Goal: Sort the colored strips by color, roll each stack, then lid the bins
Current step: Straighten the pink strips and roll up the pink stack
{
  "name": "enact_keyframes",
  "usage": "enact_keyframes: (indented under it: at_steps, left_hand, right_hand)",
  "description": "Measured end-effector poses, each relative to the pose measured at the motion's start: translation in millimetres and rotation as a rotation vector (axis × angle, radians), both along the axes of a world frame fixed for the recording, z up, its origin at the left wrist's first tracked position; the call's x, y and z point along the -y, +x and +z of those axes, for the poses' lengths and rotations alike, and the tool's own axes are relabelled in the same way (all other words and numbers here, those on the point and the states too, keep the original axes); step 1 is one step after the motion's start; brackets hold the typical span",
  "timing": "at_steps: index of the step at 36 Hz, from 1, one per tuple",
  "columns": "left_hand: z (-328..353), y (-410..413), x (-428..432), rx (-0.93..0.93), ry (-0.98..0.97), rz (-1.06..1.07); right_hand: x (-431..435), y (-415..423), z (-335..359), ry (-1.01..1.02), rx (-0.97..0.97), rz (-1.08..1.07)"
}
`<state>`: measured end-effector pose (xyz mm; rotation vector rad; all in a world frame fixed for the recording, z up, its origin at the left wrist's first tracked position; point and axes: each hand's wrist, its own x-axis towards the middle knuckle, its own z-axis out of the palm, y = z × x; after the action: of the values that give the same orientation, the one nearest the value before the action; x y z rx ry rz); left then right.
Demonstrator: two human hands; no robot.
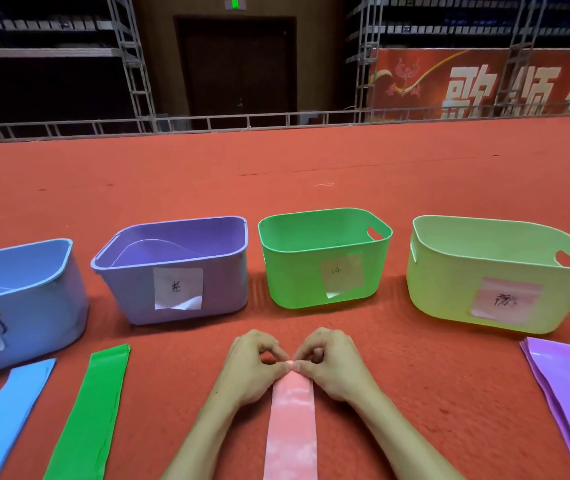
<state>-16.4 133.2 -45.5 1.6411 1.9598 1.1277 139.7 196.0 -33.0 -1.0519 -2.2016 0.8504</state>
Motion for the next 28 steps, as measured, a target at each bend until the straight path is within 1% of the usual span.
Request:
enact_keyframes:
  at_steps: [5,9,15,19,21,23,26,28]
  left_hand:
    - [-1,-4,2,0.067,-0.024,-0.017]
    - [1,-5,2,0.0,-0.03,-0.035]
    - [-1,-6,3,-0.1,-0.12,-0.039]
    - [-4,-2,9,-0.082,-0.046,-0.03]
    - [-9,-1,12,-0.052,-0.015,-0.028]
    - [-10,1,15,-0.025,0.008,-0.027]
    - [-11,2,15,-0.001,0.022,-0.031]
    - [-12,0,16,-0.056,0.006,-0.018]
  right_hand:
    - [4,2,0,-0.017,-0.011,0.017]
    - [5,2,1,-0.022,0.007,0.029]
    - [7,5,3,-0.055,0.015,0.046]
    - [8,7,3,-0.073,-0.044,0.015]
    - [9,7,2,-0.032,-0.003,0.0]
    - [12,6,3,0.018,0.062,0.033]
    - [13,6,4,0.053,0.091,0.051]
    - [14,5,4,0.064,0.094,0.054]
